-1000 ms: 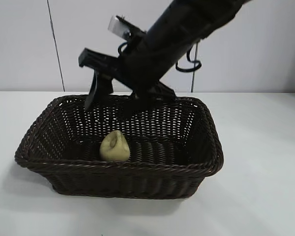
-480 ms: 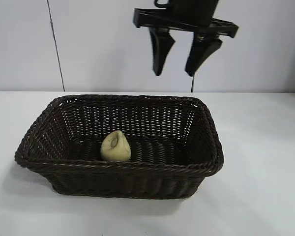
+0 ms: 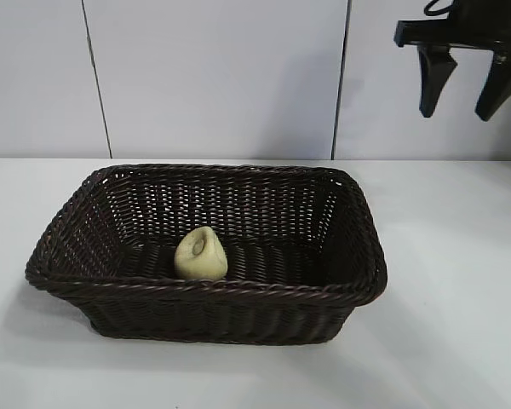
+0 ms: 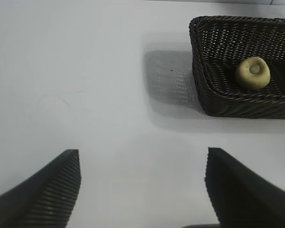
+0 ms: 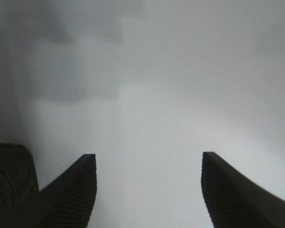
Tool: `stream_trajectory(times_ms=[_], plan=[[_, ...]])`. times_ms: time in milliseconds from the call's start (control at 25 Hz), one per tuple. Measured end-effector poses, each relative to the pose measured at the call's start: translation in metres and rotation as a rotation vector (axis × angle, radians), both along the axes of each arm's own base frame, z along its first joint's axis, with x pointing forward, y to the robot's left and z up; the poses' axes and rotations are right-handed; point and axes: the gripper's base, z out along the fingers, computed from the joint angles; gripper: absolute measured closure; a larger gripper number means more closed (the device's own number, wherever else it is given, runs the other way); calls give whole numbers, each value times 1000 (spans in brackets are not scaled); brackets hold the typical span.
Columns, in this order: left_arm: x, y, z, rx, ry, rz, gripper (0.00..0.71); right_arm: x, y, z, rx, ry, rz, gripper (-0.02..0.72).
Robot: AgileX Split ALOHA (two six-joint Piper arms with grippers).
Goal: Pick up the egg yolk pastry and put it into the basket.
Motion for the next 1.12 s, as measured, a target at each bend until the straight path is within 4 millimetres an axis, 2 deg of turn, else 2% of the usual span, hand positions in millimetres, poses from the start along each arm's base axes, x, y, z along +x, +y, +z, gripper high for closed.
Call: stream_trajectory(times_ms=[160,360,640,840,1120], plan=[[0,0,0,0,0,0,175,-7,-9,-2,-13,19,7,239],[0,0,0,0,0,0,175,-47,-11,-4,-24,82,36,239],[0,0,0,0,0,0,175,-126,-14,-4,-28,150,38,239],[0,0,0,0,0,0,175,-192,-17,-9,-29,165,39,239],[0,0,0,0,0,0,175,-276,-21,-24,-20,-1,39,239]])
